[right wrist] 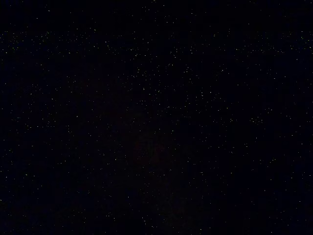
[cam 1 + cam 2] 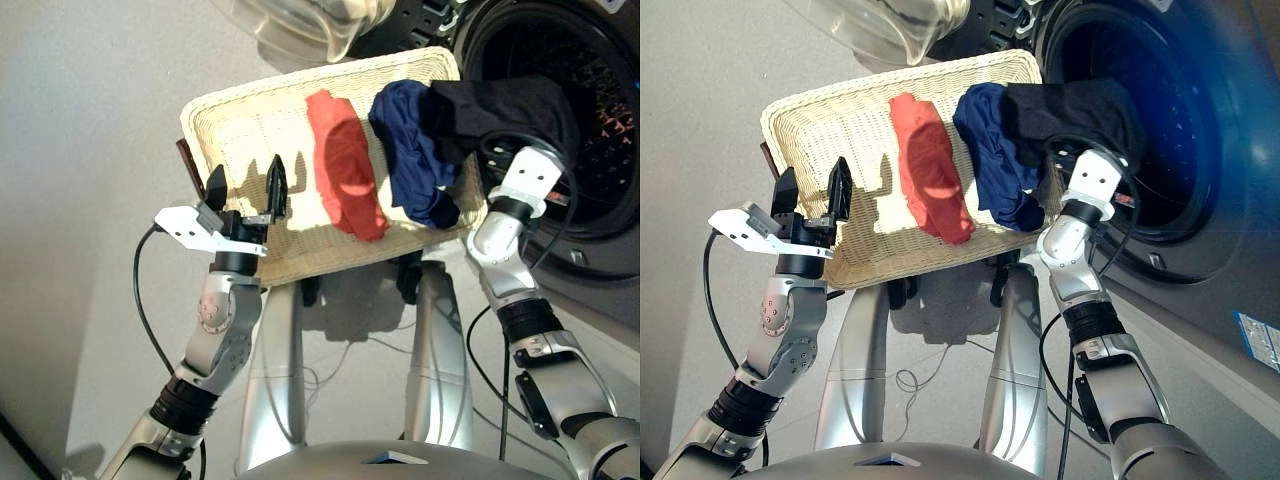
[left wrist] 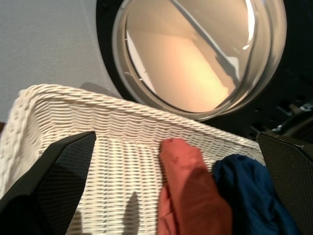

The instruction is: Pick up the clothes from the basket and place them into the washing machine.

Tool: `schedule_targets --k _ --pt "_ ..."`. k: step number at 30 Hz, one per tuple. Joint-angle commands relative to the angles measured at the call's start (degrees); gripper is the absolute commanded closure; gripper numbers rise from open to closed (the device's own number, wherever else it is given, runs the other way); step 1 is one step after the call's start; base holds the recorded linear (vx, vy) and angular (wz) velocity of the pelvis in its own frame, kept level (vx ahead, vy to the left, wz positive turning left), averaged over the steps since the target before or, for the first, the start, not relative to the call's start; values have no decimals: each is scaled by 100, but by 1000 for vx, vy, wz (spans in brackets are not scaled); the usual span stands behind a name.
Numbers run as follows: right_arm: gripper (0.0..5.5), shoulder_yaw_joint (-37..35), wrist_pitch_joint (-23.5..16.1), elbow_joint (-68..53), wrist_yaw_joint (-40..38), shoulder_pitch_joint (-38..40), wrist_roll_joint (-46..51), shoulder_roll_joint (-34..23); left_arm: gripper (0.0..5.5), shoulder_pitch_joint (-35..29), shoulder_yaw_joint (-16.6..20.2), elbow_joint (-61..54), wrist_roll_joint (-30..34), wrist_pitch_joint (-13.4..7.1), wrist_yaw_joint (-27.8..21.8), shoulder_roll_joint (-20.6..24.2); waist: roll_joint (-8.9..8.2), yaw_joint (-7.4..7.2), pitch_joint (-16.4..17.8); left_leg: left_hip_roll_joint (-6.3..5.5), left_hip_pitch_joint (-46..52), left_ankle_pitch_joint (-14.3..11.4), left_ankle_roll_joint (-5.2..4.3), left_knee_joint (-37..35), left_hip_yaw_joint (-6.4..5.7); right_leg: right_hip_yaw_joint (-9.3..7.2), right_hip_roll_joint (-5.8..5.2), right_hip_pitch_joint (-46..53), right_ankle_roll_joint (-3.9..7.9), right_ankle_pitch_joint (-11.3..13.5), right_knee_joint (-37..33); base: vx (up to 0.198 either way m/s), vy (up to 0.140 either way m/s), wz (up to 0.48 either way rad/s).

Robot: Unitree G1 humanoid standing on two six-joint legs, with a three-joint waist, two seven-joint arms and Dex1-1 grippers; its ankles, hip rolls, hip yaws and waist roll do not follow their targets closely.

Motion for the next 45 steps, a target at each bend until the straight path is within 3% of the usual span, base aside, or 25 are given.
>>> schedule_targets --k 1,5,10,17,21,30,33,34,35,45 --pt "550 -370 -589 39 -547 -597 312 -470 0 72 169 -359 221 -488 -306 22 136 107 -223 -130 -261 307 79 -293 -190 -51 95 104 -211 626 -686 0 0 0" --pt "550 -433 -496 802 -804 -1185 396 -956 0 0 53 -412 148 -515 -411 116 155 196 -193 -163 -257 305 85 -299 -179 -41 76 91 -202 636 -683 0 0 0" --pt "550 -376 -606 2131 -818 -2042 1297 -1475 0 -154 -129 -375 96 -435 -445 220 187 282 -165 -200 -282 314 67 -305 -160 -18 61 78 -206 624 -658 0 0 0" --pt "550 335 -16 3471 -589 -2795 1269 -2520 0 -167 -167 -564 3 -445 -578 328 208 419 -169 -240 -348 329 53 -273 -174 -19 34 26 -202 620 -618 0 0 0" --pt "550 563 33 4105 -409 -3103 1577 -2927 0 -170 -240 -592 -72 -454 -589 352 194 443 -184 -226 -345 325 44 -268 -161 -9 18 18 -201 620 -604 0 0 0" --pt "550 264 -490 4641 449 -3501 3752 -2837 0 -201 -266 -589 -190 -275 -578 278 151 354 -180 -187 -330 293 18 -226 -159 5 59 24 -231 613 -591 0 0 0" --pt "550 380 -482 4513 1209 -3398 4316 -2610 0 -147 -198 -590 -211 -193 -623 269 148 339 -164 -174 -328 301 19 -223 -148 -5 59 28 -231 621 -589 0 0 0" --pt "405 584 -426 4339 1654 -3295 4586 -2514 0 -129 -142 -568 -253 -156 -708 259 116 308 -137 -150 -317 308 10 -226 -136 -11 76 50 -233 639 -611 0 0 0" --pt "0 599 -432 4353 1691 -3298 4621 -2515 0 -119 -130 -566 -264 -155 -723 256 117 301 -138 -149 -310 309 9 -230 -134 -9 78 57 -233 642 -615 0 0 0" --pt "0 943 -390 4187 2081 -3440 4694 -2172 0 18 -55 -538 -288 -80 -828 193 85 230 -48 -115 -263 315 17 -203 -93 -21 109 109 -250 652 -633 0 0 0"
